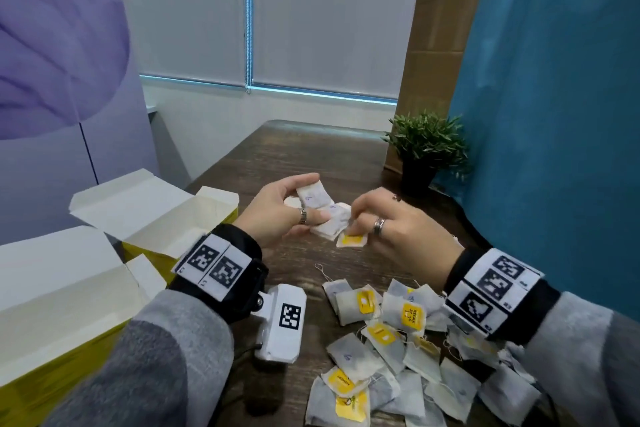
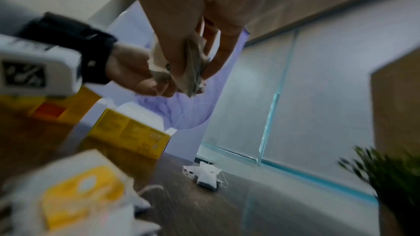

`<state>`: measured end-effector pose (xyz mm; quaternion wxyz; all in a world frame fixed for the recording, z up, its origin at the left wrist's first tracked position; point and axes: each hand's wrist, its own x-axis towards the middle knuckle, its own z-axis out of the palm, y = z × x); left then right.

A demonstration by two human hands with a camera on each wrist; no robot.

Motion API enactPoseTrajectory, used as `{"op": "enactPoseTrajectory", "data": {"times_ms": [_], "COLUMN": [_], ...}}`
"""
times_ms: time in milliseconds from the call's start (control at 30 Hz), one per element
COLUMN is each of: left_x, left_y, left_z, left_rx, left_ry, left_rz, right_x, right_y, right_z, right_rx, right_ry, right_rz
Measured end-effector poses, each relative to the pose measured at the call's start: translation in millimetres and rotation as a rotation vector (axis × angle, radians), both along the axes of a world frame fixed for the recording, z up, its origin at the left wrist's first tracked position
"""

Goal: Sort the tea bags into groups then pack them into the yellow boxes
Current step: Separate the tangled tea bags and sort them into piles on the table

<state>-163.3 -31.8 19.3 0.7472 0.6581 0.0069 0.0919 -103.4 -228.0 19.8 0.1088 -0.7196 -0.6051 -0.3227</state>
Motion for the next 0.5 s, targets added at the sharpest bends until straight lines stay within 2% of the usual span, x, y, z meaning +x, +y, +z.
{"op": "enactPoseTrajectory", "data": {"times_ms": [67, 167, 233, 267, 333, 400, 500], "left_x": [2.2, 4.6, 3.9, 4.0, 4.1, 4.2, 7.2], "left_y": [2.1, 4.4, 4.9, 4.8, 2.1, -3.1, -10.1], "left_z": [-1.6, -4.5, -4.6, -4.4, -4.4, -4.5, -5.8], "left_rx": [0.021, 0.097, 0.165, 0.183, 0.193, 0.195, 0.220], "left_ry": [-0.044, -0.121, -0.171, -0.194, -0.231, -0.257, -0.292], "left_rz": [0.056, 0.159, 0.214, 0.228, 0.223, 0.202, 0.220], "right_x": [2.2, 11.1, 13.6, 12.7, 9.3, 5.6, 5.3], "right_y": [-5.0, -11.5, -14.1, -13.0, -7.2, 5.0, 24.2], "right_z": [6.6, 19.6, 23.8, 26.2, 29.2, 30.1, 30.7], "right_rx": [0.090, 0.210, 0.350, 0.405, 0.395, 0.323, 0.241], "right_ry": [0.310, 0.927, 1.329, 1.465, 1.610, 1.629, 1.424], "right_rz": [-0.064, -0.203, -0.116, -0.045, 0.051, 0.068, -0.060]}}
